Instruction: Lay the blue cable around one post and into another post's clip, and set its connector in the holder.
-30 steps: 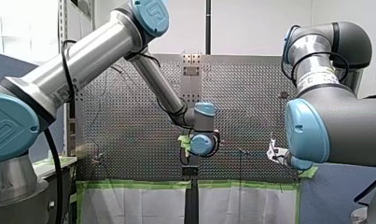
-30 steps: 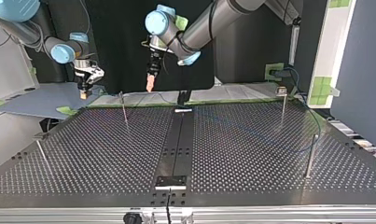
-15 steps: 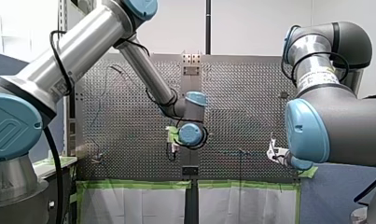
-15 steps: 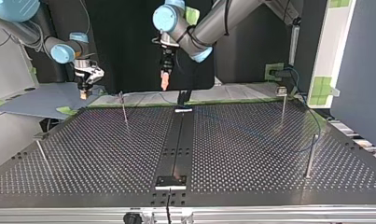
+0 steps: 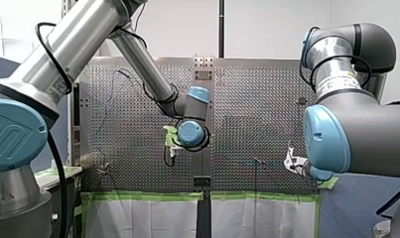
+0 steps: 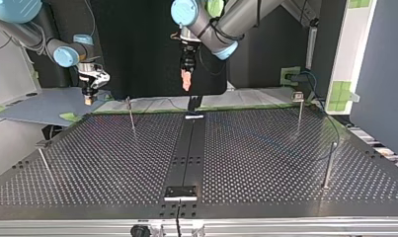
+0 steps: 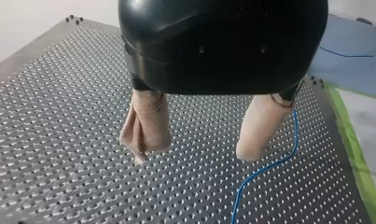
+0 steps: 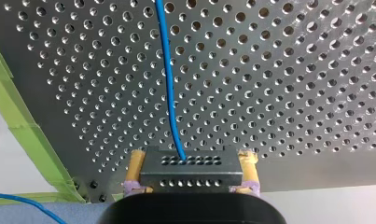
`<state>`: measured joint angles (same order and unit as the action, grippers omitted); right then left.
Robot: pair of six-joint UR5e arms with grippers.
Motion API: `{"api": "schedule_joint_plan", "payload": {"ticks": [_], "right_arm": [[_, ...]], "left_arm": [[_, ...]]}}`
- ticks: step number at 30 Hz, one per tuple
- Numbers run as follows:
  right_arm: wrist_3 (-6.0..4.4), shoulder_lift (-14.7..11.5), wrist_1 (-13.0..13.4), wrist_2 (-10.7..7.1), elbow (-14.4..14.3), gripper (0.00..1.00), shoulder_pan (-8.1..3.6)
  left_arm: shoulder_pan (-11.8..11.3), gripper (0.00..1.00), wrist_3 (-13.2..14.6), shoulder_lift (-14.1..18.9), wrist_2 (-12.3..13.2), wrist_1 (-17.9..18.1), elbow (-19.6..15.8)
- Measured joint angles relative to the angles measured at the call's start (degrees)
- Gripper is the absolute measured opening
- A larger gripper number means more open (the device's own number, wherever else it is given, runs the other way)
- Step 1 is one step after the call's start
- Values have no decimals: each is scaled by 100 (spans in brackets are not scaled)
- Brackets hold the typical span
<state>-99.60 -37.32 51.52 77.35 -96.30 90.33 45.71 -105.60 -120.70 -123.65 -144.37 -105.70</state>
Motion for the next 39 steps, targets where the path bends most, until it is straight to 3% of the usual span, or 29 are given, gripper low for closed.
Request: {"api": "schedule_joint_plan", "payload": {"ticks": [8,24,39], "right_arm": [[0,0,5,0,-1,0,2],[0,0,1,-31,0,0,8],[5,1,6,-35,-1,0,20]], "left_arm": [[-145,100,-117,427,-141,-79,-428],[-494,100,-489,1296,-151,-155,-1296],[-1172,100,-1102,1993,436,-205,-1978]]}}
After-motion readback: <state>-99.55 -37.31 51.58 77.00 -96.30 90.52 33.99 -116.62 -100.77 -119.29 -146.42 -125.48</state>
